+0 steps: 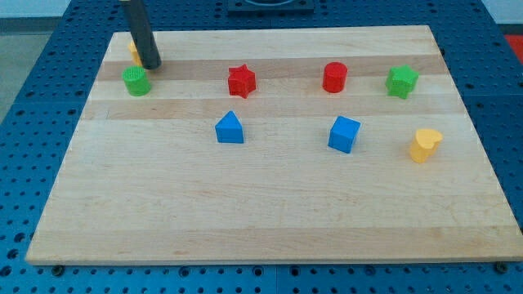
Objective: Slightly move the hexagon to the right
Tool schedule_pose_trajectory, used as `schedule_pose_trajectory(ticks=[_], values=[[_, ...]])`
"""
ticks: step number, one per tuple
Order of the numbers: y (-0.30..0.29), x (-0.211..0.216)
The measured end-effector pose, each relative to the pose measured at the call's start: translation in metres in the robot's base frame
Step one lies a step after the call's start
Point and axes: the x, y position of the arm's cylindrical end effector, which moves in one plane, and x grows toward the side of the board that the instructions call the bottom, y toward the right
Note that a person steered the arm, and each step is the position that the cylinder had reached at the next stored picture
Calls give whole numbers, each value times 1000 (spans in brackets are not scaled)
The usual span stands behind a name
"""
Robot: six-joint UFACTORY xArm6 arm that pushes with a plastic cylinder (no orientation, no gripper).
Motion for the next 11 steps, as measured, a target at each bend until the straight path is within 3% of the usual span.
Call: schedule_pose_trajectory(ticks=[1, 2, 4, 6, 8, 10, 11], values=[[-19, -19], [-23, -10], [-84, -6], [-61, -40], [-57, -41], [103, -31], [115, -34]])
